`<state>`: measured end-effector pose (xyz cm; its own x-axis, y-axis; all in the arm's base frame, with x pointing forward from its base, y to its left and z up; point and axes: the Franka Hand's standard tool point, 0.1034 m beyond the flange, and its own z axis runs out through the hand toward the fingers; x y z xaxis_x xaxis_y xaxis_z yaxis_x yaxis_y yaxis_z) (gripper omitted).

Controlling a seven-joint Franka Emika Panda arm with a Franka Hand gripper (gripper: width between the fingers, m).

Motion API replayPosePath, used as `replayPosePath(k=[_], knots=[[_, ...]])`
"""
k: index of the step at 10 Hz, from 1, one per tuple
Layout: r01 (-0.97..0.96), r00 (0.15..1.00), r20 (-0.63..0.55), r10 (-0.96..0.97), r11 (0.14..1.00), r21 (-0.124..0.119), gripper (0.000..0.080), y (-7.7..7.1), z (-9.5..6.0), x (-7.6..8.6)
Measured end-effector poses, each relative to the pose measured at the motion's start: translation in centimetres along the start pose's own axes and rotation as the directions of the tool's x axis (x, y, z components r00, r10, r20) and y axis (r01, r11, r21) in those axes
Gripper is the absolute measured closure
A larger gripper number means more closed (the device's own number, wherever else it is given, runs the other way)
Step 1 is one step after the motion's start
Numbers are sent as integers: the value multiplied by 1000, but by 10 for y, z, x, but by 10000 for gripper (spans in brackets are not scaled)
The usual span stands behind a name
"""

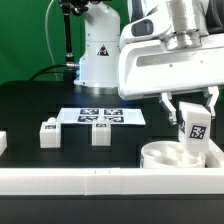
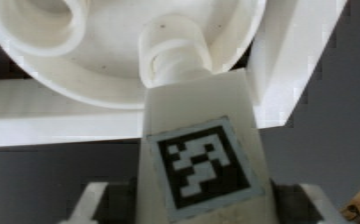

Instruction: Assemble stool

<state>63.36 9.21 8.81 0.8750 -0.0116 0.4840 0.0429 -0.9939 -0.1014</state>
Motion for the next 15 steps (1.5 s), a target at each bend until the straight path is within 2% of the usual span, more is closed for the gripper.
replayPosePath(k=[5,11,12,13,14,15], knots=[[9,999,-31,-9,1000,-11,472,11,5,-4],[11,998,-54,-12,1000,-11,472,11,7,-5],[32,998,-47,-32,999,-12,312,11,3,-1],[38,998,-52,-38,999,-15,205,12,-1,3],[46,997,-53,-47,999,-18,205,14,-5,7],[56,997,-56,-57,998,-21,161,16,-11,12]])
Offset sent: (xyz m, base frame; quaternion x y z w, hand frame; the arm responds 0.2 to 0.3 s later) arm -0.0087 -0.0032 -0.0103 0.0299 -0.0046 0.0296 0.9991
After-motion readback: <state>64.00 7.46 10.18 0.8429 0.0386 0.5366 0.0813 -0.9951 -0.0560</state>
